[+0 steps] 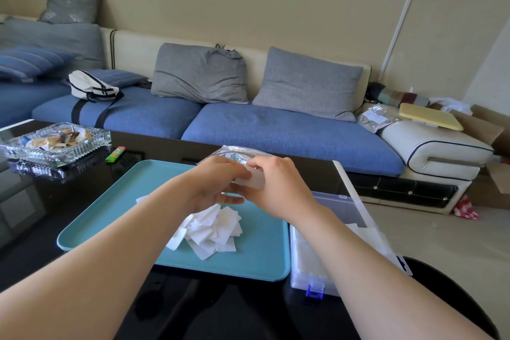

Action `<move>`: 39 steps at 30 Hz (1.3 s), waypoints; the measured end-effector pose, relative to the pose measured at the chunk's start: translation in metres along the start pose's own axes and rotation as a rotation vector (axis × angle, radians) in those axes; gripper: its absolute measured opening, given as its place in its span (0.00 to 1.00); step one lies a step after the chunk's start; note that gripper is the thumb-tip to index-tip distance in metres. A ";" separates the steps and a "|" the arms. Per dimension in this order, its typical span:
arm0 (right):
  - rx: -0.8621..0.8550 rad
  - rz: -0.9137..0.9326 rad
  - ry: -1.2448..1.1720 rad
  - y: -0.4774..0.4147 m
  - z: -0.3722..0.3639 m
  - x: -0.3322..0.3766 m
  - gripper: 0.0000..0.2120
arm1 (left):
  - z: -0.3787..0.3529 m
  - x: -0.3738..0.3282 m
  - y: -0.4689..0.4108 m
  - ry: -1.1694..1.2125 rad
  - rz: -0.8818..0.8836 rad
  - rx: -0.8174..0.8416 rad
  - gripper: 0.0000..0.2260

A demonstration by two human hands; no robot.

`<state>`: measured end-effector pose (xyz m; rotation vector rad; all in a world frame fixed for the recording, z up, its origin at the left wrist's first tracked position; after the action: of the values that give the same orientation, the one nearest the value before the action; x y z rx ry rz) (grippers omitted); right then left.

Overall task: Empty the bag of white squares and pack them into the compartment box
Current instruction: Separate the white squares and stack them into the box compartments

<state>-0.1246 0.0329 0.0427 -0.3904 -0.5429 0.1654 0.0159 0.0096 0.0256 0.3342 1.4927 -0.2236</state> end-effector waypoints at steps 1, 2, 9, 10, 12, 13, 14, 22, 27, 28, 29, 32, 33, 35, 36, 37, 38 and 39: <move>0.008 -0.003 -0.025 0.000 0.001 0.000 0.11 | -0.001 0.000 0.002 0.025 0.019 0.015 0.05; 0.017 -0.001 -0.059 0.001 0.002 0.002 0.10 | -0.002 0.000 0.004 0.057 0.050 0.030 0.08; 0.019 0.089 -0.225 0.010 0.014 0.020 0.06 | -0.014 -0.011 0.016 0.252 0.078 0.211 0.12; 0.002 0.101 -0.223 0.011 0.016 0.021 0.07 | -0.015 -0.011 0.016 0.267 0.073 0.216 0.13; -0.014 0.117 -0.215 0.012 0.020 0.022 0.11 | -0.016 -0.011 0.016 0.286 0.080 0.225 0.15; -0.010 0.123 -0.207 0.013 0.021 0.022 0.13 | -0.017 -0.010 0.016 0.286 0.084 0.228 0.15; -0.008 0.126 -0.197 0.013 0.021 0.022 0.15 | -0.018 -0.009 0.015 0.277 0.083 0.233 0.15; -0.037 0.110 -0.115 0.015 0.018 0.009 0.11 | -0.022 -0.006 0.011 0.215 0.051 0.258 0.05; -0.002 0.171 0.021 0.017 0.015 0.014 0.08 | -0.026 -0.007 0.015 0.162 0.053 0.300 0.08; -0.004 0.163 0.041 0.018 0.016 0.014 0.07 | -0.026 -0.006 0.014 0.162 0.053 0.299 0.08; 0.002 0.157 0.037 0.019 0.018 0.014 0.08 | -0.026 -0.005 0.013 0.160 0.056 0.298 0.07; 0.107 0.077 -0.107 0.026 0.025 0.011 0.23 | -0.028 0.000 0.009 0.116 0.061 0.331 0.10; 0.131 0.048 -0.152 0.027 0.026 0.010 0.26 | -0.029 0.002 0.008 0.100 0.065 0.345 0.12; 0.094 0.049 -0.171 0.028 0.030 0.008 0.23 | -0.032 0.006 0.007 0.054 0.064 0.363 0.10; 0.059 0.064 -0.159 0.028 0.032 0.008 0.22 | -0.034 0.008 0.006 0.028 0.064 0.359 0.09; 0.037 0.074 -0.152 0.029 0.033 0.007 0.20 | -0.036 0.009 0.007 -0.005 0.066 0.354 0.11; 0.035 0.072 -0.154 0.030 0.034 0.007 0.18 | -0.037 0.011 0.007 -0.052 0.066 0.354 0.11; 0.046 0.062 -0.163 0.031 0.035 0.006 0.15 | -0.041 0.012 0.008 -0.103 0.062 0.361 0.11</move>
<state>-0.1401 0.0739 0.0604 -0.3507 -0.6866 0.2707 -0.0186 0.0323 0.0120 0.6471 1.3352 -0.4559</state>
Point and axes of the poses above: each hand's wrist, its own y-axis away from the middle knuckle, its own z-axis out of the back of the hand, x = y × z, the point moved 5 cm from there along -y, towards the middle knuckle, and after that the axes turned 8 degrees about -z, right-handed, at the moved point
